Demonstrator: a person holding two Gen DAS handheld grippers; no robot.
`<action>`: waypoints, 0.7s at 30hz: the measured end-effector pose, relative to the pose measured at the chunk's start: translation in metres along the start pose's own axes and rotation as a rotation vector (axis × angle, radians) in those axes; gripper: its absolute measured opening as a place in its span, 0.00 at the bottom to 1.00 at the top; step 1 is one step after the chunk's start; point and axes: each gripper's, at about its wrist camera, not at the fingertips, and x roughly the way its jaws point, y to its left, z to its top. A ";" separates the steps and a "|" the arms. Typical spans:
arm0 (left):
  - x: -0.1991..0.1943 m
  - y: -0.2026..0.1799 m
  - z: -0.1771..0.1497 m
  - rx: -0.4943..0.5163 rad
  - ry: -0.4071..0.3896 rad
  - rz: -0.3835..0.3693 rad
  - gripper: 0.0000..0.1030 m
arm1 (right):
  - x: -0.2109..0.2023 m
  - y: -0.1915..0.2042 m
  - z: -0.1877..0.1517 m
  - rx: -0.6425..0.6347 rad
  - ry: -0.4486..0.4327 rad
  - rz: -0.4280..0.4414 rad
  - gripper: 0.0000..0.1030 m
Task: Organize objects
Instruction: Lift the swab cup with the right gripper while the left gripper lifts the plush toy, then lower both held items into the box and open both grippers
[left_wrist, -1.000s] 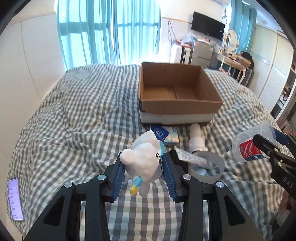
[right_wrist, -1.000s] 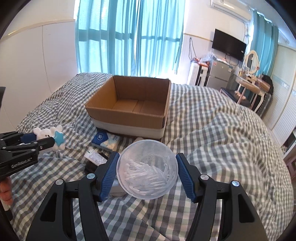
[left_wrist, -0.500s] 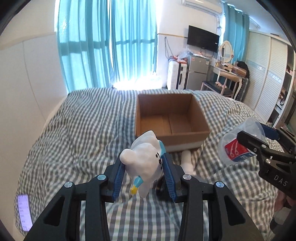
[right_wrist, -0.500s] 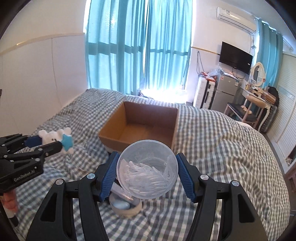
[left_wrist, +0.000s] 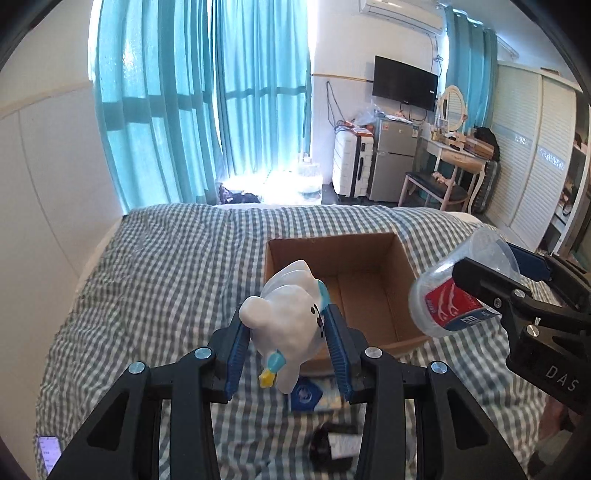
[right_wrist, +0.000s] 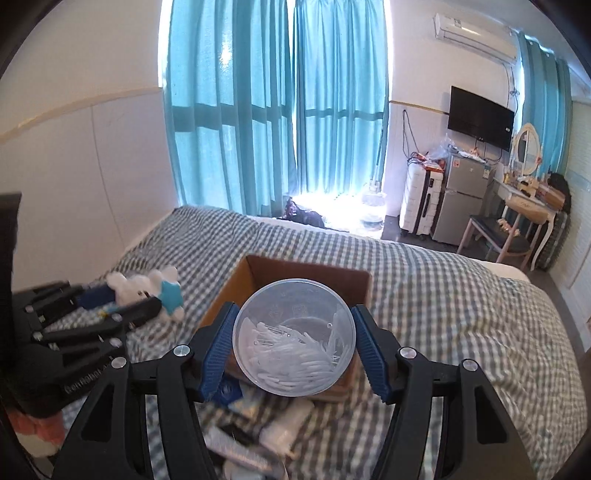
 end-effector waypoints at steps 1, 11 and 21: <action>0.007 0.000 0.004 -0.003 0.003 0.001 0.39 | 0.006 -0.002 0.004 0.003 -0.002 0.002 0.60; 0.081 -0.007 0.021 0.013 0.010 -0.038 0.39 | 0.091 -0.014 0.032 0.015 0.049 0.006 0.60; 0.148 -0.005 0.008 0.049 0.073 -0.074 0.39 | 0.163 -0.023 0.009 0.032 0.131 0.011 0.60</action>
